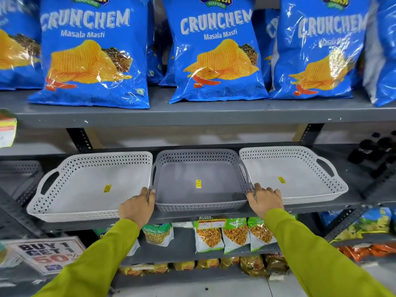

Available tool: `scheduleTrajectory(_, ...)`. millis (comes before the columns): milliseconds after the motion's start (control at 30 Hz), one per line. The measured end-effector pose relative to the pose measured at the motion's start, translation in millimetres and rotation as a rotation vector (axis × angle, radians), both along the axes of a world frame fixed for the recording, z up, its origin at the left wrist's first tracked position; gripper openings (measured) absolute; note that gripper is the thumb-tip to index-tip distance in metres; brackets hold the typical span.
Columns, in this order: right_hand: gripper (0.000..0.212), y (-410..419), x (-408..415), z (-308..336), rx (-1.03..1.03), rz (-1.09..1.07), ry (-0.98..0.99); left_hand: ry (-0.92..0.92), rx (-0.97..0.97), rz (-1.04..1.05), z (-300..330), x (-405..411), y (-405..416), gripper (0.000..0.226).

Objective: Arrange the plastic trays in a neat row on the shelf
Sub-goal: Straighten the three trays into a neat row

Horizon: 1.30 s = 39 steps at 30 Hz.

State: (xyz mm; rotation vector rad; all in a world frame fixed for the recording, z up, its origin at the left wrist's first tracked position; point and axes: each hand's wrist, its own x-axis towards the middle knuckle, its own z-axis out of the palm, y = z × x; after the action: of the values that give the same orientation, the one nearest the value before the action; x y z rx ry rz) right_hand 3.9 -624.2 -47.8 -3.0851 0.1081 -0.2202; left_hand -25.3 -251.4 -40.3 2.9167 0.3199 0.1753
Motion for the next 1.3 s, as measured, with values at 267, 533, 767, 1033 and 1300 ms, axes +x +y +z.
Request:
scheduleTrajectory(267, 0.073, -0.4, -6.9, 2.2, -0.001, 0.006, -0.021, -0.005, -0.001, -0.003, -4.9, -1.0, 3.5, 0.049)
scheduleTrajectory(533, 0.079, -0.4, -8.7, -0.2, 0.011, 0.004, -0.052, 0.016, 0.006, 0.003, -2.1, -3.2, 1.2, 0.047)
scheduleTrajectory(767, 0.077, 7.0, -9.8, -5.1, 0.012, -0.069, -0.072, 0.015, 0.019, 0.015, -2.3, -5.0, -1.0, 0.047)
scheduleTrajectory(1033, 0.069, 12.9, -7.5, -6.1, 0.046, -0.119, -0.070, -0.002, 0.023, 0.022, -3.3, -4.5, -1.0, 0.044)
scheduleTrajectory(1300, 0.072, 2.8, -4.4, -9.9, 0.027, -0.043, -0.081, -0.015, 0.039, 0.016, -3.0, -5.3, -1.6, 0.045)
